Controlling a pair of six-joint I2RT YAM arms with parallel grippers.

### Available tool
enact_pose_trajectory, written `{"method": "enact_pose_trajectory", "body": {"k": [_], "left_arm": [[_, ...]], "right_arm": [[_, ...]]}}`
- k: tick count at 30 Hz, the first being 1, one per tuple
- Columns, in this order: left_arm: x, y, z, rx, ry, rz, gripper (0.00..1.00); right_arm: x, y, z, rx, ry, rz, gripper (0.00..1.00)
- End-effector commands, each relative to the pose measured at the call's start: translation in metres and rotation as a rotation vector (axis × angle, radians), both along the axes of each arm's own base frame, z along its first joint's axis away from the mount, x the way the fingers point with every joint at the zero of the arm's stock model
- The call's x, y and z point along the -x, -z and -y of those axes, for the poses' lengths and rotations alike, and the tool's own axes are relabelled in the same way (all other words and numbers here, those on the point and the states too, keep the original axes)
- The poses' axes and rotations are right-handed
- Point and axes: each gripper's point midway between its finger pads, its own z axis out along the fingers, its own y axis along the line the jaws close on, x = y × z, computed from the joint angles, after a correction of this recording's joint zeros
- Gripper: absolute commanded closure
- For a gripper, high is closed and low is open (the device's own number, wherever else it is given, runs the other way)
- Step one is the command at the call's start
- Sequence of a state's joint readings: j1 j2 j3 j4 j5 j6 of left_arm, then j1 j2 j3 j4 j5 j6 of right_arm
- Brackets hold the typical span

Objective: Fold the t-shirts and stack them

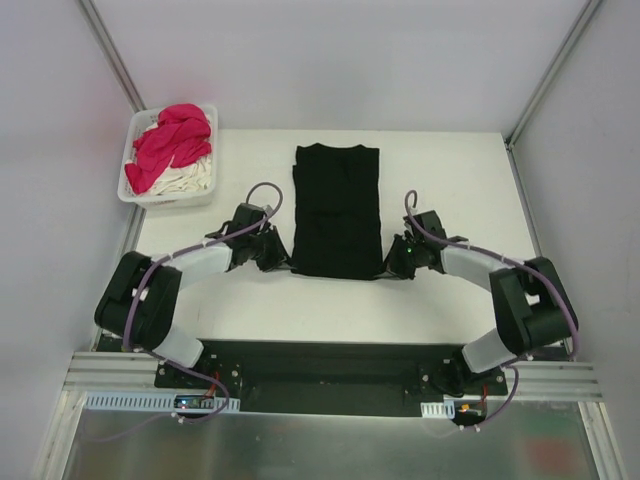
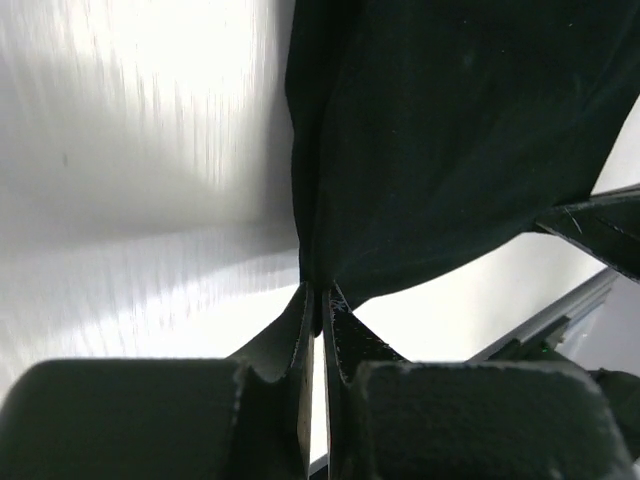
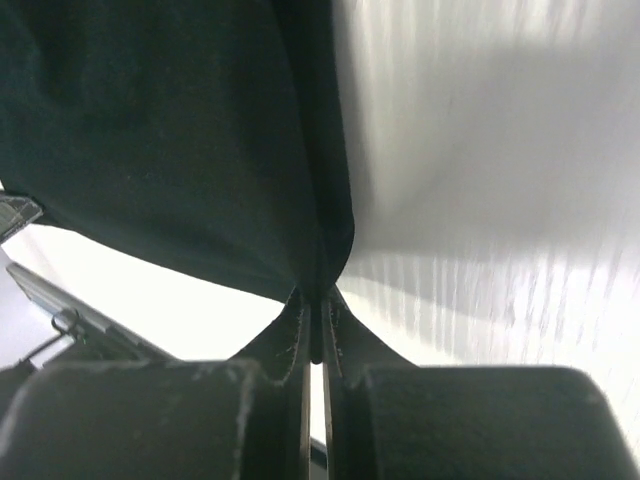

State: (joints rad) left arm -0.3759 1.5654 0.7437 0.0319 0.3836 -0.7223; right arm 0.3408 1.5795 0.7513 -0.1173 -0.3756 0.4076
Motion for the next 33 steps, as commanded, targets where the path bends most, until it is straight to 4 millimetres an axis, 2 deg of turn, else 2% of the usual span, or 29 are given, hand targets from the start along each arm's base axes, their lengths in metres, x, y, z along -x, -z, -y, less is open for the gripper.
{"method": "enact_pose_trajectory", "body": {"k": [1, 2, 4, 5, 6, 8, 9, 11, 12, 13, 16, 19, 20, 22, 23, 24, 26, 27, 28, 29, 30, 31, 32, 33], "left_arm": [[0.044, -0.008, -0.011, -0.079, 0.022, -0.017, 1.00], [0.061, -0.003, -0.015, -0.103, 0.025, -0.059, 1.00], [0.082, -0.011, -0.007, -0.093, 0.031, -0.061, 1.00], [0.099, -0.005, -0.010, -0.102, 0.028, -0.098, 1.00], [0.114, -0.013, -0.002, -0.086, 0.059, -0.078, 1.00], [0.127, -0.014, -0.007, -0.128, 0.017, -0.075, 1.00], [0.135, -0.023, -0.013, -0.133, 0.009, -0.061, 1.00], [0.148, -0.028, -0.016, -0.134, -0.030, -0.066, 1.00], [0.155, -0.038, -0.019, -0.106, -0.049, -0.053, 1.00], [0.164, -0.041, -0.016, -0.091, -0.060, -0.062, 1.00], [0.166, -0.055, -0.024, -0.097, -0.092, -0.002, 1.00], [0.156, -0.076, -0.026, -0.103, -0.102, 0.062, 1.00], [0.148, -0.093, -0.023, -0.084, -0.115, 0.101, 1.00], [0.135, -0.107, -0.024, -0.109, -0.130, 0.159, 1.00], [0.128, -0.124, -0.022, -0.099, -0.138, 0.187, 1.00], [0.120, -0.125, -0.023, -0.124, -0.155, 0.185, 1.00], [0.107, -0.139, -0.022, -0.120, -0.172, 0.201, 1.00], [0.095, -0.138, -0.028, -0.135, -0.218, 0.184, 1.00], [0.089, -0.140, -0.029, -0.128, -0.232, 0.174, 1.00], [0.079, -0.150, -0.031, -0.118, -0.258, 0.185, 1.00], [0.069, -0.152, -0.031, -0.126, -0.269, 0.185, 1.00], [0.057, -0.157, -0.036, -0.137, -0.280, 0.205, 1.00], [0.046, -0.175, -0.035, -0.124, -0.282, 0.245, 1.00], [0.035, -0.175, -0.032, -0.139, -0.277, 0.250, 1.00]], "right_arm": [[0.044, -0.002, 0.012, 0.032, -0.022, -0.025, 0.99], [0.054, -0.002, 0.008, 0.028, -0.036, -0.027, 0.99], [0.075, -0.005, 0.007, 0.013, -0.027, -0.036, 0.99], [0.085, -0.006, 0.003, 0.014, -0.045, -0.034, 0.99], [0.091, -0.013, 0.001, 0.000, -0.045, -0.005, 0.99], [0.112, -0.010, 0.000, -0.005, -0.034, -0.026, 0.99], [0.119, -0.011, 0.000, -0.009, -0.029, -0.027, 0.99], [0.127, -0.022, -0.002, -0.032, -0.011, 0.008, 0.99], [0.132, -0.024, 0.001, -0.026, -0.011, 0.008, 0.99], [0.132, -0.036, 0.000, -0.044, -0.010, 0.049, 0.99], [0.132, -0.050, 0.004, -0.027, 0.005, 0.092, 0.99], [0.125, -0.063, 0.001, -0.028, 0.001, 0.129, 0.99], [0.122, -0.064, 0.000, -0.019, 0.000, 0.127, 0.99], [0.111, -0.085, -0.005, -0.018, -0.014, 0.170, 0.99], [0.104, -0.092, -0.004, -0.001, -0.007, 0.198, 0.99], [0.092, -0.112, -0.009, -0.008, 0.001, 0.240, 0.99], [0.075, -0.130, -0.008, 0.026, 0.014, 0.303, 0.99], [0.067, -0.133, -0.009, 0.052, 0.017, 0.301, 0.99], [0.055, -0.154, -0.014, 0.045, 0.011, 0.353, 0.99], [0.046, -0.160, -0.014, 0.057, 0.021, 0.361, 0.99], [0.039, -0.165, -0.016, 0.060, 0.018, 0.371, 0.99], [0.029, -0.158, -0.019, 0.086, 0.012, 0.351, 0.99], [0.015, -0.175, -0.021, 0.075, 0.008, 0.388, 0.99], [0.007, -0.180, -0.024, 0.069, 0.003, 0.400, 0.99]]}}
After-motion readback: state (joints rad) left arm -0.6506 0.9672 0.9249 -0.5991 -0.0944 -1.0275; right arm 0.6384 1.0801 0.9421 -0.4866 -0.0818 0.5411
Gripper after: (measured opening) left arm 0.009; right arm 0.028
